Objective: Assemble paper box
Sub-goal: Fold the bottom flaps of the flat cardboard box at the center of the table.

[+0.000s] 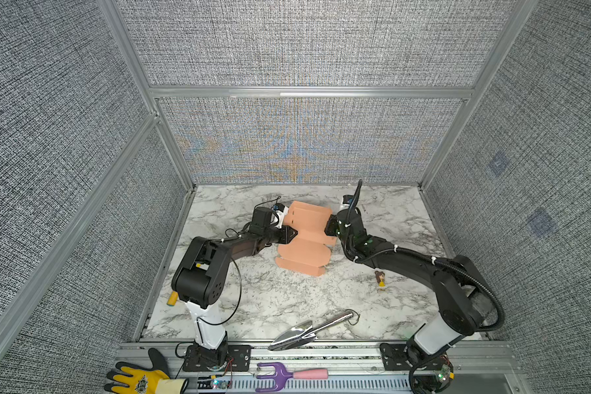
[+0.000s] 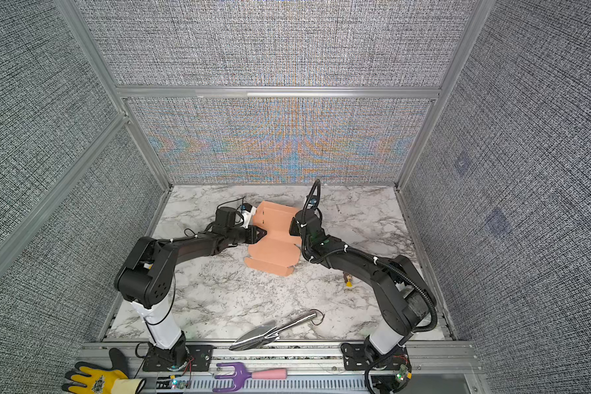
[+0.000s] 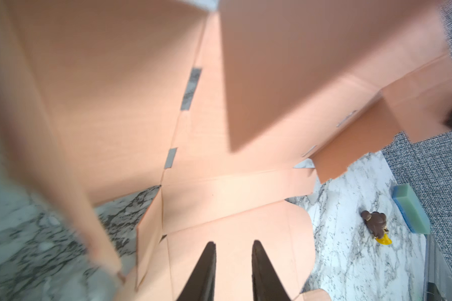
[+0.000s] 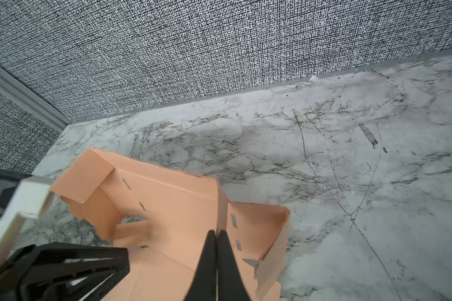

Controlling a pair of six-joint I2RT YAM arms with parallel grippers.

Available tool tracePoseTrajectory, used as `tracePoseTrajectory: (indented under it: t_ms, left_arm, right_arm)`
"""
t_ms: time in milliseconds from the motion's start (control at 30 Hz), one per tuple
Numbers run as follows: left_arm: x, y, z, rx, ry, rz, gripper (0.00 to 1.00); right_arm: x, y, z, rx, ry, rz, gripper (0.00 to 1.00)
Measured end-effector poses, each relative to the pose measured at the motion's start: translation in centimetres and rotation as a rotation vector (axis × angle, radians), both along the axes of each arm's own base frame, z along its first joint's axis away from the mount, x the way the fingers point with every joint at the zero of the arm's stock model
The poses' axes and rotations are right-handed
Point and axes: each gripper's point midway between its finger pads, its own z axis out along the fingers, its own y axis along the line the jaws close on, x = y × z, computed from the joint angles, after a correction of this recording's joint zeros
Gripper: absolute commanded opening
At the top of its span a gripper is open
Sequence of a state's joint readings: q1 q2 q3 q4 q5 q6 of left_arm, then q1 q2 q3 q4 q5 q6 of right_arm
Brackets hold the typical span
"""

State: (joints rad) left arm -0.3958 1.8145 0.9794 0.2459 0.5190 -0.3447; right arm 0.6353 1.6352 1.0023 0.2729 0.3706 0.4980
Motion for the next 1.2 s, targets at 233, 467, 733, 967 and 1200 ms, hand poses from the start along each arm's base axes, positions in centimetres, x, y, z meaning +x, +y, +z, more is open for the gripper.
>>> tracePoseTrajectory:
  t_ms: [233,467,733,967,1200]
  left_arm:
    - [-1.1,2.7,0.5,0.056,-0.019,0.104,0.24]
    - [-0.5,6.2,-2.3,0.129,0.06,0.275,0.22]
    - [1.2,6.3,-3.8,0.156,0.092,0.32,0.22]
    - [1.8,5.2,-3.7,0.124,0.084,0.29,0.23]
    - [1.2,3.9,-3.2,0.071,0.062,0.243,0.24]
  right_arm:
    - [0.2,-0.3,0.0,-0.013,-0.012,-0.012,0.0]
    - [0.4,-0.3,0.4,-0.006,-0.024,-0.015,0.0]
    - [0.3,-0.4,0.5,-0.001,-0.03,-0.013,0.0]
    - [0.3,-0.2,0.1,0.008,-0.037,-0.007,0.0]
    - [0.1,-0.2,-0.4,0.0,-0.041,0.002,0.0]
